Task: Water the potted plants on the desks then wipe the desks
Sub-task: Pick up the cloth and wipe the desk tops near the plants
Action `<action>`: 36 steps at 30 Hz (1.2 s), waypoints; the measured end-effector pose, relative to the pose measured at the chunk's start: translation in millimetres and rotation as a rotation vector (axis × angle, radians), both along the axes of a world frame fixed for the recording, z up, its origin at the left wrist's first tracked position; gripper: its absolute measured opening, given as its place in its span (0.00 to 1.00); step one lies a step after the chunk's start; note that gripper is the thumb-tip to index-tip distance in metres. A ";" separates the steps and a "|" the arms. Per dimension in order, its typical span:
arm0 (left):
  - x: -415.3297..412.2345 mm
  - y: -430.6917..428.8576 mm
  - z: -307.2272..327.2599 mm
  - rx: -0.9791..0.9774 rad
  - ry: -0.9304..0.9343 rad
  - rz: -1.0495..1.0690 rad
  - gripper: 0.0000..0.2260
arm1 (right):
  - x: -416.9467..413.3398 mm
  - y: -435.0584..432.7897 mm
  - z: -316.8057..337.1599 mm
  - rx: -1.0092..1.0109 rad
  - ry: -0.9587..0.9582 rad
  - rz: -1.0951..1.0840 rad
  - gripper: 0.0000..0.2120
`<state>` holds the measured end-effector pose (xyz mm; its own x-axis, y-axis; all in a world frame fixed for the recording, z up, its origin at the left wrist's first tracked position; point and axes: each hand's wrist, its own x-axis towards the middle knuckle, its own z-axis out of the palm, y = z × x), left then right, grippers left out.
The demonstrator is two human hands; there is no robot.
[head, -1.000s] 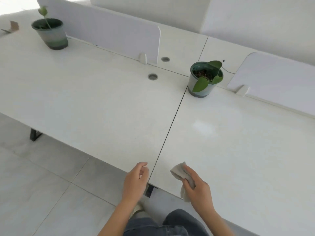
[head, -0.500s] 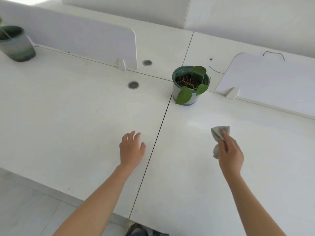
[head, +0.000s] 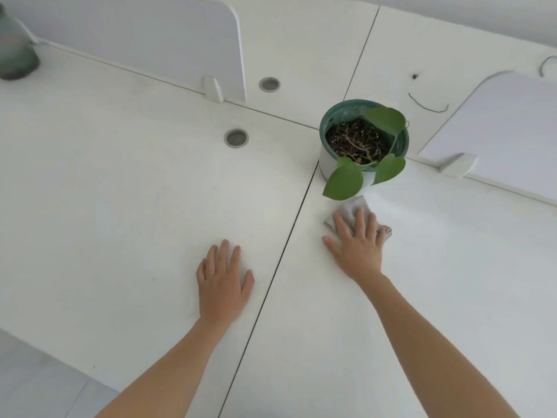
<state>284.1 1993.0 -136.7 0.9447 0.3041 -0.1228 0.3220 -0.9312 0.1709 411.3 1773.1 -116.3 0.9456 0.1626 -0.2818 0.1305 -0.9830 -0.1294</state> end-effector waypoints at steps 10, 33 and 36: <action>1.1 1.2 -6.2 0.040 -0.083 0.017 0.21 | 86.2 118.8 -1.0 0.121 0.069 0.188 0.25; 1.7 -0.7 3.1 -0.005 0.046 -0.009 0.24 | -7.2 25.7 -6.9 0.249 -0.185 -0.216 0.18; 0.4 -0.1 7.5 -0.041 0.068 -0.029 0.24 | -48.1 42.7 -0.2 0.297 -0.298 -0.032 0.16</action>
<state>284.6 1992.9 -129.2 0.9419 0.2704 -0.1991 0.3074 -0.9330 0.1873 363.2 1815.8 -116.5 0.9846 0.1644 0.0591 0.1746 -0.9130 -0.3688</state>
